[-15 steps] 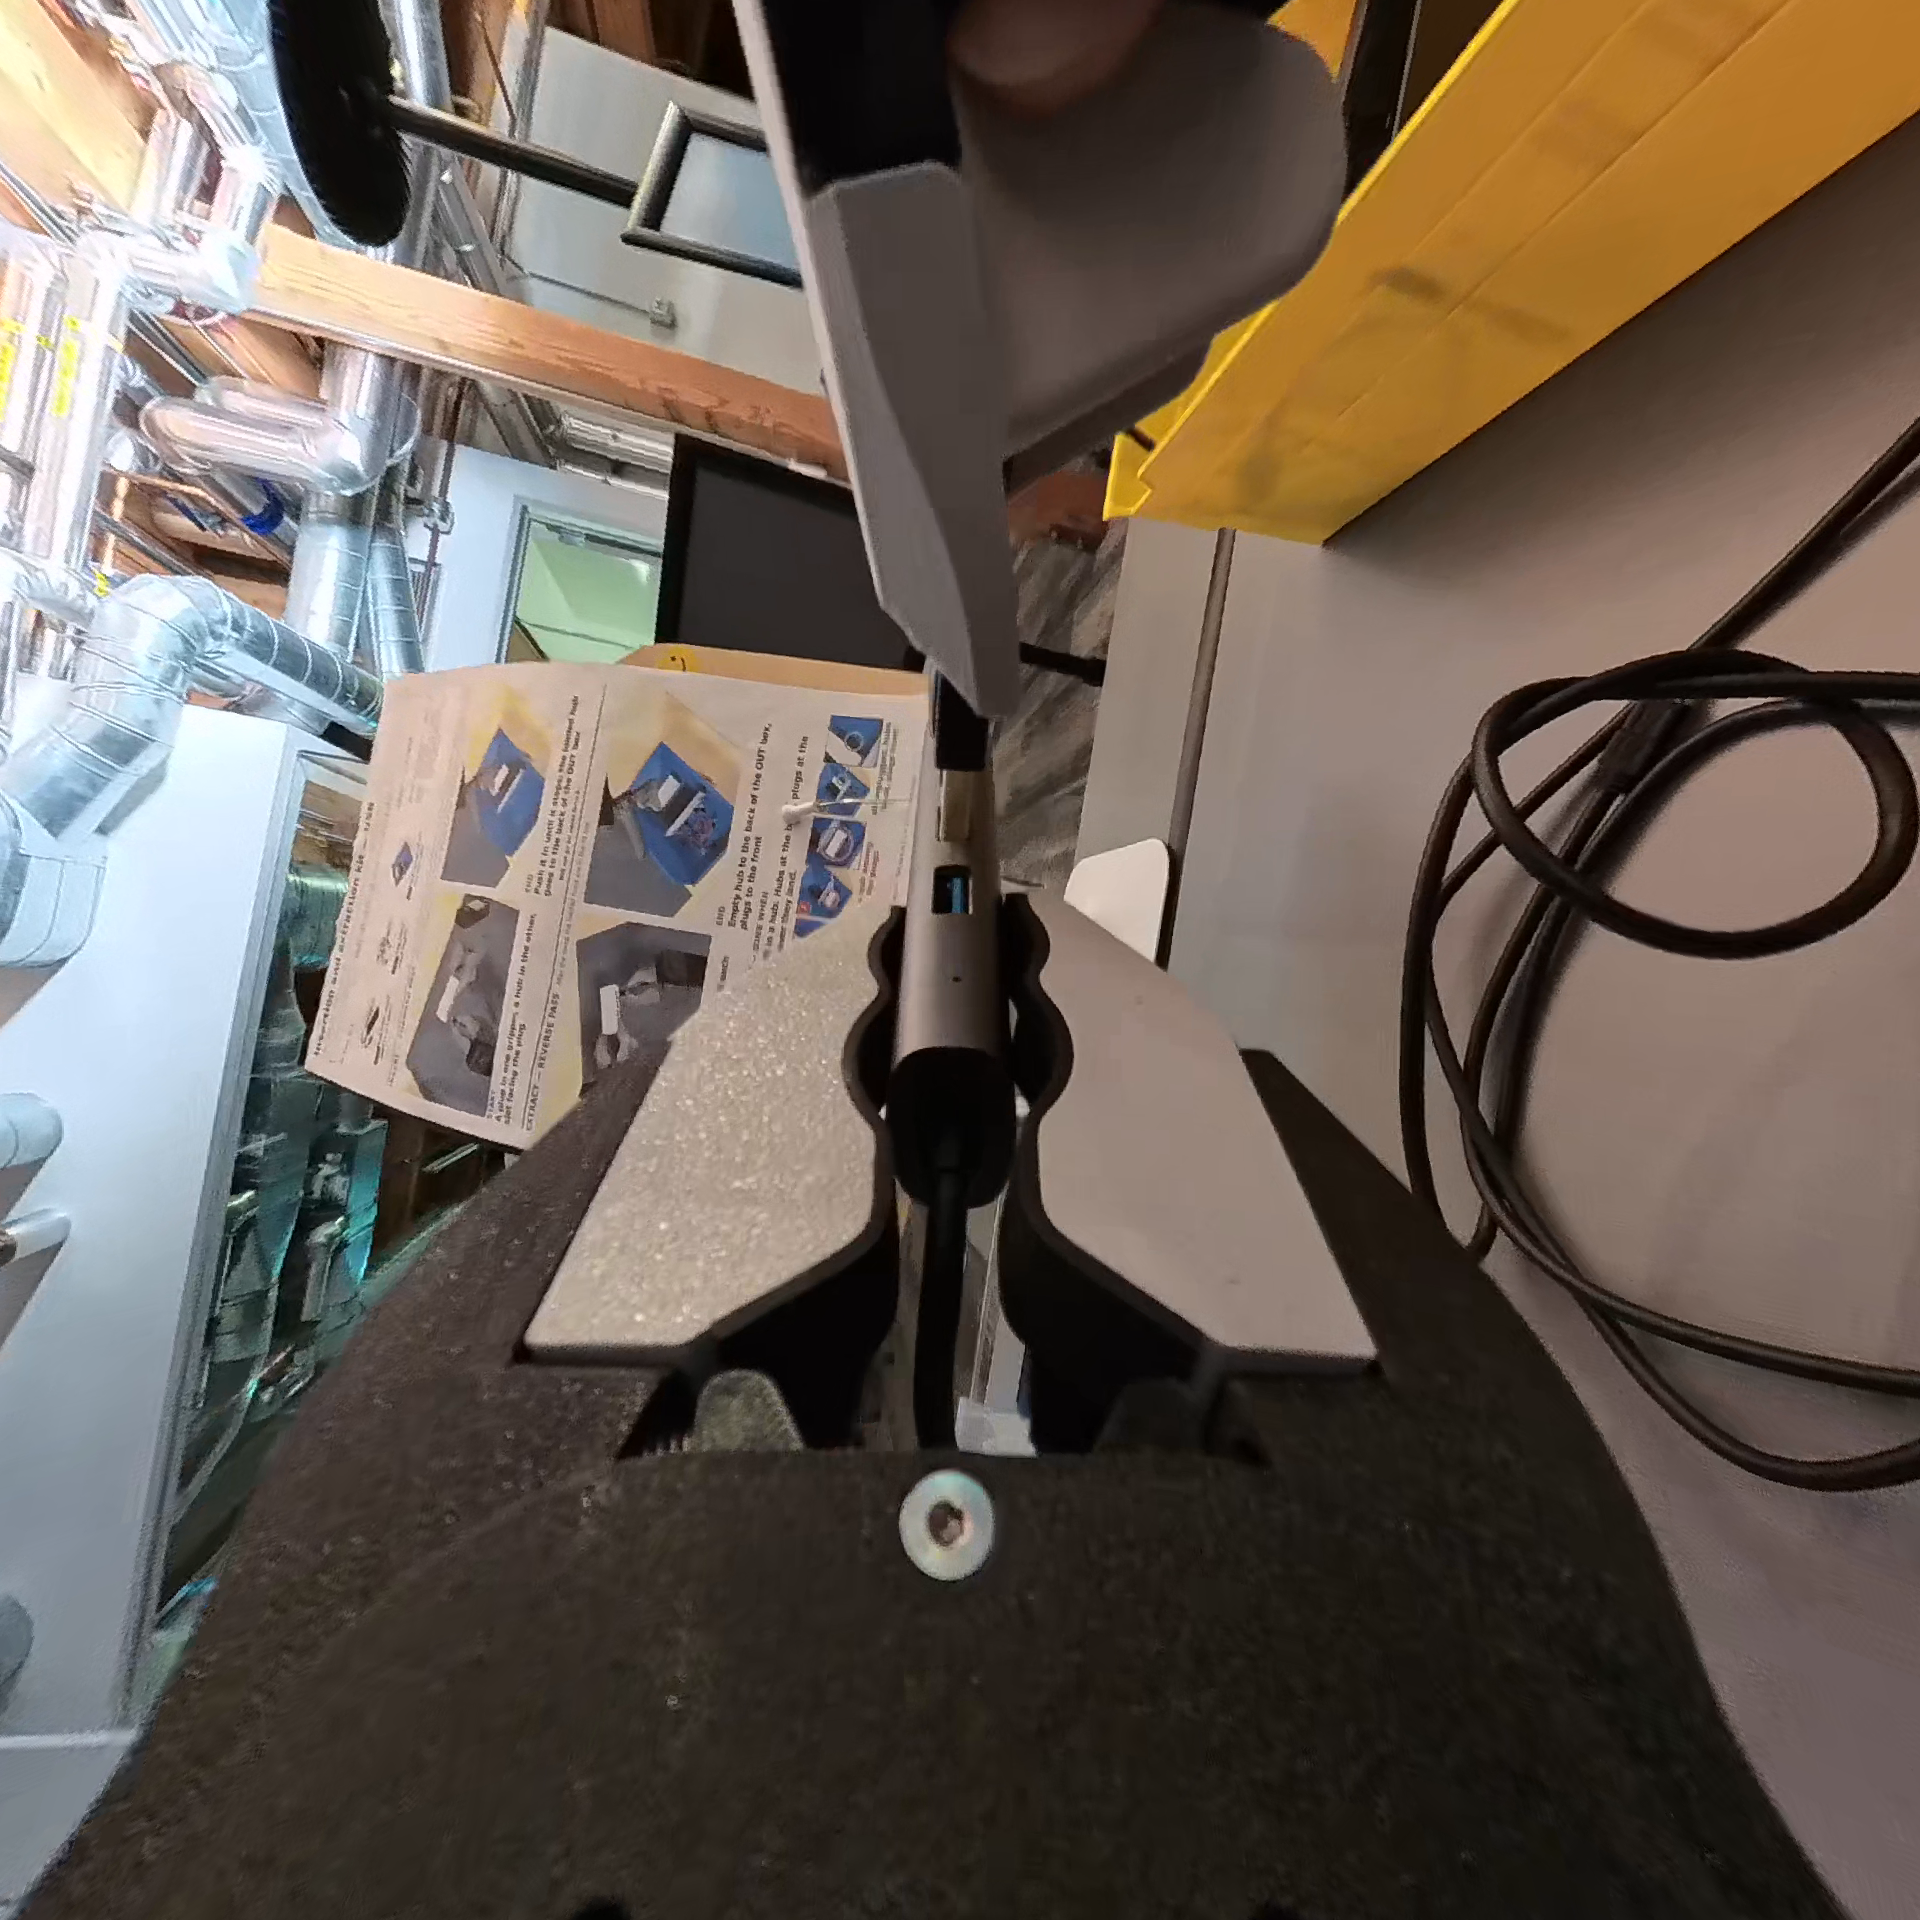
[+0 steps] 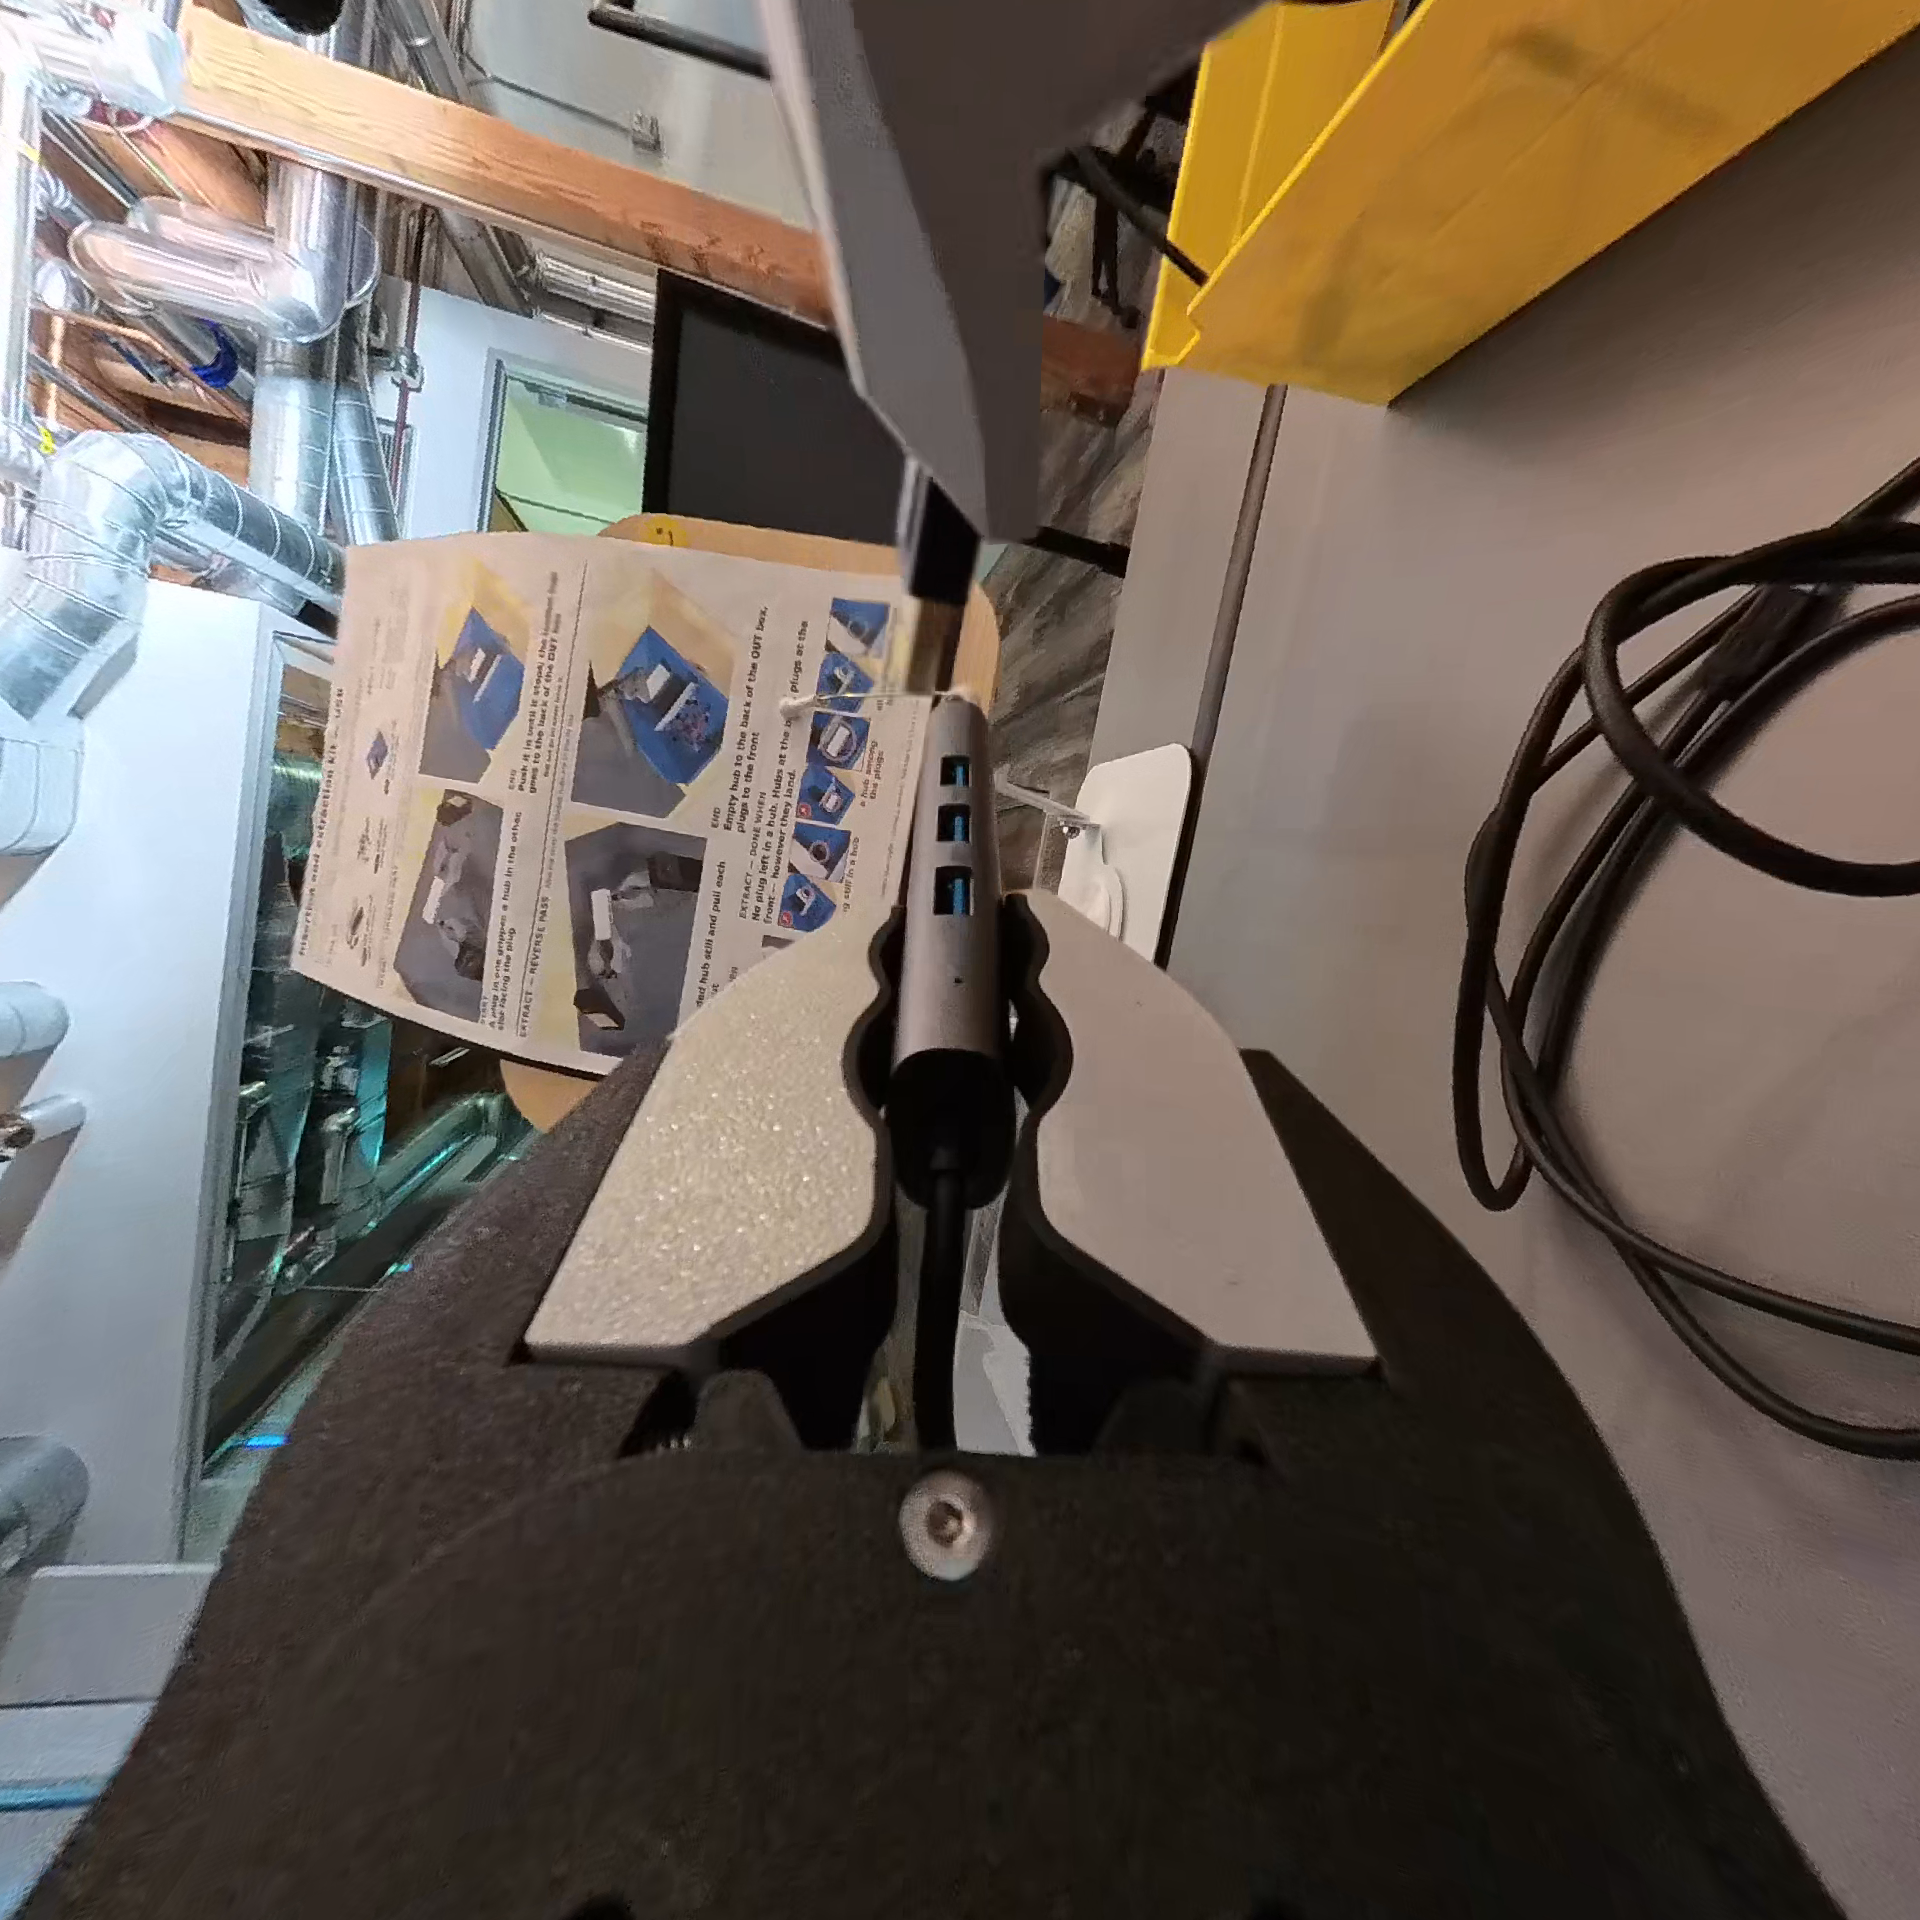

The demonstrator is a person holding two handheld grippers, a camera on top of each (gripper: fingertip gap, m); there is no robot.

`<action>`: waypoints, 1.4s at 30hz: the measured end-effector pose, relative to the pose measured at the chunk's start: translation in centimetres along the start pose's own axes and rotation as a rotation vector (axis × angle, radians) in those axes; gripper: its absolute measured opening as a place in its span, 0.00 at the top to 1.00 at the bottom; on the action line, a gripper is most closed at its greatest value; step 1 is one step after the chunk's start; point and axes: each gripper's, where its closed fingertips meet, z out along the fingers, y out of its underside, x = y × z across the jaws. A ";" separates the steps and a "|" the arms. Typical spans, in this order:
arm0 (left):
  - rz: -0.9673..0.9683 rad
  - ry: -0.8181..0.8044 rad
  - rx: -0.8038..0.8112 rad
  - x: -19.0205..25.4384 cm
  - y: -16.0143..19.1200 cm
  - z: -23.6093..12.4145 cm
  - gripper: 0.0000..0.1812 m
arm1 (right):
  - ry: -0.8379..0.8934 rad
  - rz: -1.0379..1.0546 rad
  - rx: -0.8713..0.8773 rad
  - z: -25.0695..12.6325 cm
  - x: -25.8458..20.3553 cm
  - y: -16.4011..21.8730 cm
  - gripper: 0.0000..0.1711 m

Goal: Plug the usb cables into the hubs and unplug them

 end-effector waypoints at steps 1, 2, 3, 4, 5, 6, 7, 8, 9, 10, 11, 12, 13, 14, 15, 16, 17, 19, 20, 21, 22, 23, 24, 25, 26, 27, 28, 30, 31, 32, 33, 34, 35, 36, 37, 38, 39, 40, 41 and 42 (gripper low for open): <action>0.007 0.000 0.005 -0.1 -0.1 -0.1 0.90 | 0.001 0.011 -0.003 0.0 0.4 0.1 0.90; 0.026 -0.001 0.009 -0.1 -0.2 -0.2 0.90 | -0.005 0.025 -0.003 -0.3 0.6 0.1 0.90; 0.042 -0.019 0.001 -0.4 0.0 -0.2 0.90 | -0.011 0.041 -0.002 -0.8 0.5 -0.2 0.90; 0.058 -0.028 -0.012 -0.6 0.2 -0.2 0.90 | -0.007 0.040 0.013 -1.6 0.3 -0.8 0.90; 0.068 -0.034 -0.022 -0.8 0.5 -0.2 0.90 | 0.018 0.024 0.028 -2.7 0.0 -1.5 0.90; 0.067 -0.042 -0.028 -1.1 0.8 -0.2 0.90 | 0.053 0.004 0.031 -3.7 -0.2 -2.1 0.90; 0.059 -0.044 -0.031 -1.4 1.0 -0.2 0.90 | 0.080 -0.017 0.023 -4.5 -0.6 -2.3 0.90; 0.048 -0.045 -0.034 -1.6 1.3 -0.2 0.90 | 0.102 -0.031 0.014 -5.1 -0.9 -2.5 0.90; 0.038 -0.049 -0.037 -1.9 1.5 -0.3 0.90 | 0.117 -0.038 0.006 -5.6 -1.2 -2.5 0.90; 0.033 -0.052 -0.040 -2.1 1.6 -0.3 0.90 | 0.124 -0.040 -0.002 -5.9 -1.4 -2.5 0.90; 0.026 -0.055 -0.045 -2.4 1.8 -0.4 0.90 | 0.120 -0.039 -0.016 -6.0 -1.7 -2.3 0.90; 0.019 -0.056 -0.048 -2.6 2.0 -0.5 0.90 | 0.112 -0.037 -0.033 -6.1 -2.0 -2.2 0.90; 0.012 -0.058 -0.047 -2.8 2.0 -0.6 0.90 | 0.108 -0.037 -0.045 -6.1 -2.2 -2.0 0.90; 0.001 -0.058 -0.045 -2.9 2.0 -0.7 0.90 | 0.108 -0.044 -0.041 -6.0 -2.4 -2.1 0.90; -0.011 -0.055 -0.038 -3.1 1.9 -0.8 0.90 | 0.115 -0.051 -0.035 -5.9 -2.5 -2.2 0.90; -0.022 -0.052 -0.028 -3.1 1.7 -0.9 0.90 | 0.122 -0.060 -0.039 -5.8 -2.5 -2.2 0.90; -0.027 -0.050 -0.019 -3.2 1.5 -1.0 0.90 | 0.120 -0.064 -0.044 -5.6 -2.6 -2.1 0.90; -0.015 -0.054 -0.010 -3.2 0.9 -1.2 0.90 | 0.091 -0.053 -0.054 -4.9 -2.8 -1.8 0.90; -0.007 -0.056 -0.007 -3.1 0.7 -1.3 0.90 | 0.073 -0.045 -0.064 -4.4 -3.0 -1.5 0.90; 0.001 -0.056 -0.001 -3.0 0.4 -1.4 0.90 | 0.054 -0.036 -0.068 -4.0 -3.0 -1.4 0.90; 0.007 -0.054 0.004 -2.9 0.1 -1.4 0.90 | 0.039 -0.027 -0.078 -3.5 -3.1 -1.1 0.90; 0.013 -0.053 0.009 -2.8 -0.2 -1.5 0.90 | 0.027 -0.020 -0.091 -2.9 -3.0 -0.7 0.90; 0.021 -0.051 0.014 -2.6 -0.5 -1.5 0.90 | 0.016 -0.014 -0.104 -2.5 -3.0 -0.4 0.90; 0.029 -0.051 0.016 -2.5 -0.7 -1.6 0.90 | 0.005 -0.007 -0.112 -2.0 -2.9 -0.2 0.90; 0.036 -0.052 0.018 -2.5 -0.9 -1.6 0.90 | -0.003 0.000 -0.115 -1.6 -2.9 0.0 0.90; 0.042 -0.050 0.022 -2.3 -1.1 -1.6 0.90 | -0.006 0.004 -0.122 -1.4 -2.8 0.2 0.90; 0.045 -0.048 0.026 -2.2 -1.3 -1.7 0.90 | -0.004 0.005 -0.125 -1.1 -2.6 0.3 0.90; 0.059 -0.041 0.035 -1.9 -1.6 -1.7 0.90 | -0.006 0.013 -0.128 -0.9 -2.4 0.5 0.90; 0.068 -0.037 0.037 -1.6 -1.8 -1.6 0.90 | -0.008 0.018 -0.129 -0.8 -2.3 0.5 0.90; 0.079 -0.035 0.035 -1.4 -1.9 -1.6 0.90 | -0.007 0.021 -0.134 -0.7 -2.2 0.6 0.90; 0.089 -0.032 0.034 -1.2 -2.0 -1.5 0.90 | -0.007 0.024 -0.135 -0.7 -2.1 0.7 0.90; 0.096 -0.028 0.033 -1.0 -2.1 -1.5 0.90 | -0.006 0.027 -0.136 -0.7 -2.0 0.7 0.90; 0.100 -0.025 0.033 -0.8 -2.2 -1.4 0.90 | -0.006 0.031 -0.141 -0.6 -1.9 0.8 0.90; 0.103 -0.021 0.034 -0.6 -2.2 -1.4 0.90 | -0.005 0.034 -0.145 -0.6 -1.8 0.9 0.90; 0.106 -0.019 0.033 -0.5 -2.3 -1.3 0.90 | -0.006 0.038 -0.147 -0.5 -1.7 1.0 0.90; 0.111 -0.017 0.032 -0.4 -2.3 -1.3 0.90 | -0.009 0.042 -0.149 -0.4 -1.7 1.1 0.90; 0.116 -0.014 0.030 -0.3 -2.4 -1.3 0.90 | -0.011 0.047 -0.156 -0.4 -1.6 1.2 0.90; 0.121 -0.012 0.026 -0.2 -2.4 -1.3 0.90 | -0.015 0.051 -0.163 -0.3 -1.6 1.4 0.90; 0.126 -0.014 0.022 -0.2 -2.4 -1.3 0.90 | -0.021 0.056 -0.167 -0.2 -1.6 1.5 0.90; 0.132 -0.017 0.019 -0.2 -2.3 -1.3 0.90 | -0.026 0.060 -0.174 -0.1 -1.6 1.6 0.90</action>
